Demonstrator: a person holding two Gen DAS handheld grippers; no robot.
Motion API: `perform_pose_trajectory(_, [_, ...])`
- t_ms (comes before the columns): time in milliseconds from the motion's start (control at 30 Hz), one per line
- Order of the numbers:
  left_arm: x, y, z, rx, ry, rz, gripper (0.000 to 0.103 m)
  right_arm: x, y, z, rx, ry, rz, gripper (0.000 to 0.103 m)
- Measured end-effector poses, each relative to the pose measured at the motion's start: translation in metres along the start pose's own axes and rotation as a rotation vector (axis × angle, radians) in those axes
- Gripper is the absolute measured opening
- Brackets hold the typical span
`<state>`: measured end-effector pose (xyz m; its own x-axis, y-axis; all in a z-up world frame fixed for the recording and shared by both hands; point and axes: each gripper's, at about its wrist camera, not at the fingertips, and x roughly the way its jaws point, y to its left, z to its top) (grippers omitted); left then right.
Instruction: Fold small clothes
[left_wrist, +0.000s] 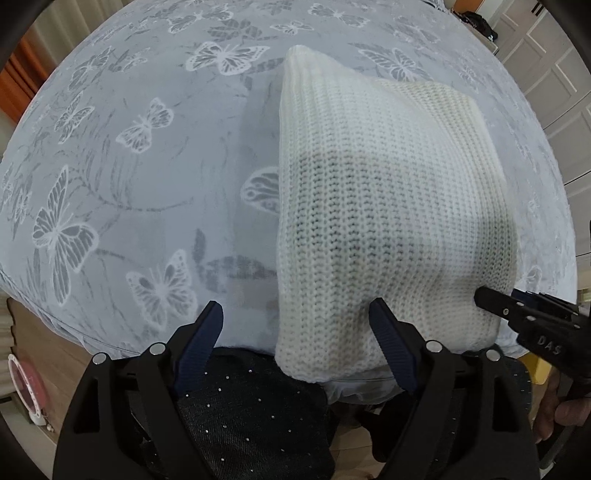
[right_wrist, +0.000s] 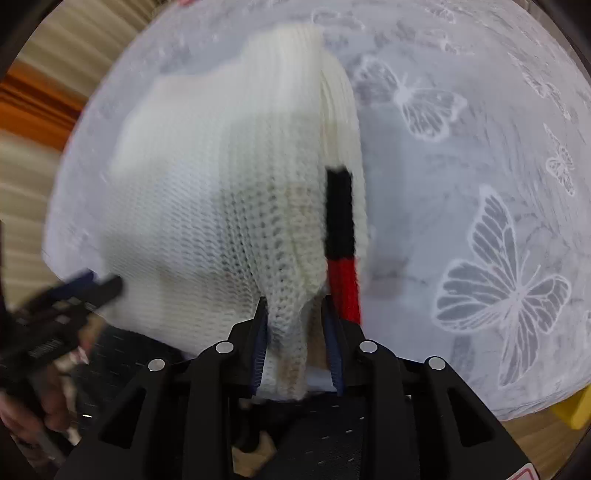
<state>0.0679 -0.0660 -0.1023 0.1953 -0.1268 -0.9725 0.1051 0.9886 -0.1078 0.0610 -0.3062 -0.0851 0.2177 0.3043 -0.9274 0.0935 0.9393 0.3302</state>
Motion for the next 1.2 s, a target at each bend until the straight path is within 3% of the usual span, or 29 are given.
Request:
perform_pose_trajectory(67, [-0.007, 0.003, 0.000, -0.005, -0.027, -0.017, 0.080, -0.018, 0.000, 0.016, -0.002, -0.060, -0.004, 0.059])
perform_pose_trajectory(167, [-0.007, 0.010, 0.004, -0.048, -0.034, -0.070, 0.082, -0.031, -0.002, 0.057, -0.028, -0.126, -0.011, 0.071])
perform_pose_trajectory(300, [0.001, 0.021, 0.022, -0.153, -0.014, -0.141, 0.082, 0.000, -0.013, 0.103, -0.004, -0.058, 0.017, 0.072])
perform_pose_trajectory(367, [0.004, 0.026, 0.037, -0.198, -0.030, -0.194, 0.084, 0.030, -0.019, 0.113, 0.036, 0.027, 0.048, 0.072])
perform_pose_trajectory(433, [0.012, 0.030, 0.050, -0.227, -0.032, -0.239, 0.085, 0.052, -0.020, 0.111, 0.062, 0.071, 0.061, 0.073])
perform_pose_trajectory(567, [0.049, 0.037, 0.068, -0.315, 0.037, -0.318, 0.085, 0.061, -0.026, 0.099, 0.116, 0.041, 0.088, 0.084])
perform_pose_trajectory(667, [0.073, 0.040, 0.070, -0.385, 0.087, -0.407, 0.089, 0.062, -0.034, 0.091, 0.166, 0.036, 0.142, 0.084])
perform_pose_trajectory(733, [0.080, 0.038, 0.070, -0.388, 0.087, -0.428, 0.091, 0.064, -0.038, 0.085, 0.185, 0.018, 0.164, 0.083])
perform_pose_trajectory(800, [0.081, 0.032, 0.072, -0.353, 0.064, -0.427, 0.090, 0.065, -0.037, 0.083, 0.194, 0.011, 0.189, 0.070])
perform_pose_trajectory(867, [0.077, 0.026, 0.075, -0.322, 0.052, -0.436, 0.071, 0.059, -0.037, 0.082, 0.210, 0.000, 0.207, 0.051])
perform_pose_trajectory(967, [0.061, 0.021, 0.077, -0.305, 0.053, -0.438, 0.050, 0.036, -0.033, 0.079, 0.191, -0.042, 0.201, 0.042])
perform_pose_trajectory(1067, [0.029, 0.002, 0.081, -0.199, 0.032, -0.430, 0.045, -0.001, -0.031, 0.070, 0.190, -0.099, 0.197, 0.036])
perform_pose_trajectory(1200, [-0.019, -0.032, 0.085, -0.073, -0.009, -0.431, 0.045, -0.060, -0.027, 0.056, 0.195, -0.183, 0.163, 0.035])
